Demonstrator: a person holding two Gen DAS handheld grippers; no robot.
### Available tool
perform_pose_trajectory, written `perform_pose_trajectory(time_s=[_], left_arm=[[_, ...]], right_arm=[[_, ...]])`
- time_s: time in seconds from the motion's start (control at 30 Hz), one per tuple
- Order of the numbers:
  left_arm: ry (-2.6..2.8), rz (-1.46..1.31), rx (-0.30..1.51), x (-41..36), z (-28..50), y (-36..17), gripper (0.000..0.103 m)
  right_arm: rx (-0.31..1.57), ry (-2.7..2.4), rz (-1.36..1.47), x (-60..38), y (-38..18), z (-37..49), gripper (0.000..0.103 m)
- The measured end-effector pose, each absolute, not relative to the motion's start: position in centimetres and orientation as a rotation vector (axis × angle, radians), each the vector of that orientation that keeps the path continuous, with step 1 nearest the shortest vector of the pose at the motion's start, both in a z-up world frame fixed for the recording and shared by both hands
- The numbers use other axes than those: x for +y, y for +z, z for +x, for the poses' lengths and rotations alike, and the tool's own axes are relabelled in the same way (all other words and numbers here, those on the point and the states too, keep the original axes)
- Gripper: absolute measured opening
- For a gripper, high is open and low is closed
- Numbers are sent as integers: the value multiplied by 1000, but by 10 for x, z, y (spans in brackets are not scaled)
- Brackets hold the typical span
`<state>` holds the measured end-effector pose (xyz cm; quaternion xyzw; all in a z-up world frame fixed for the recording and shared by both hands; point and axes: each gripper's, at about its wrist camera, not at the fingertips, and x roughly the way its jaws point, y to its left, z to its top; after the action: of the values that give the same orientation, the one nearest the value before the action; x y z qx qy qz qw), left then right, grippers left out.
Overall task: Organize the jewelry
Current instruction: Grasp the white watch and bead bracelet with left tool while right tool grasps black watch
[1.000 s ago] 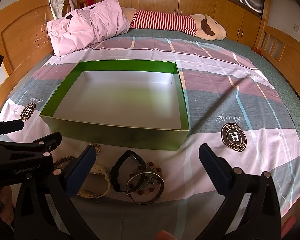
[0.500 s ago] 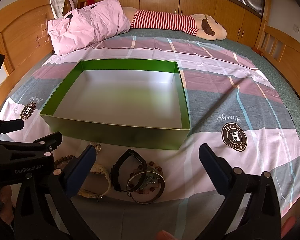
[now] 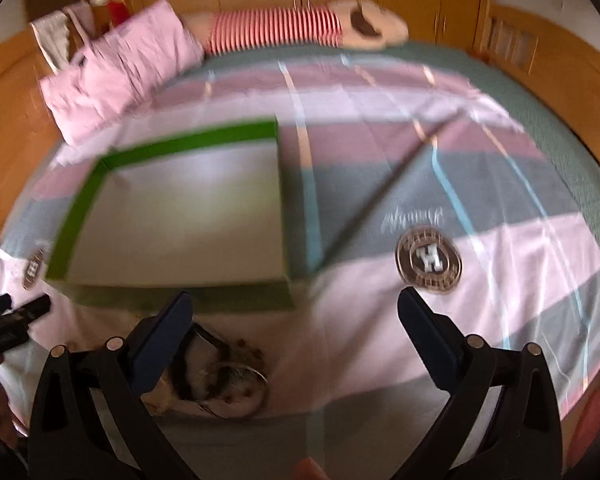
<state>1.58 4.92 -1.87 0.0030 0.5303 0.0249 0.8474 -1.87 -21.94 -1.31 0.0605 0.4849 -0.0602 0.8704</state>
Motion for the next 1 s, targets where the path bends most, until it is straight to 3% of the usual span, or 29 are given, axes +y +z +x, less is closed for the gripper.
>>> perform_pose_trajectory(time_s=[0.27, 0.6, 0.67, 0.9, 0.93, 1.0], left_arm=[[-51, 1, 1191, 37, 13, -33, 101], [-284, 29, 1241, 0, -3, -37, 96], [-308, 88, 1258, -13, -6, -43, 89], [-304, 206, 1311, -42, -8, -69, 35], [-302, 209, 1313, -44, -8, -72, 25], [-284, 210, 1314, -44, -6, -75, 21]], right_arm=[[1180, 1, 59, -197, -43, -14, 58], [1266, 64, 9, -197, -50, -15, 53], [1283, 60, -21, -196, -54, -17, 53], [1324, 55, -94, -184, -72, -22, 53], [1321, 55, -101, -181, -72, -24, 52], [1316, 50, -100, -181, -71, -26, 40]])
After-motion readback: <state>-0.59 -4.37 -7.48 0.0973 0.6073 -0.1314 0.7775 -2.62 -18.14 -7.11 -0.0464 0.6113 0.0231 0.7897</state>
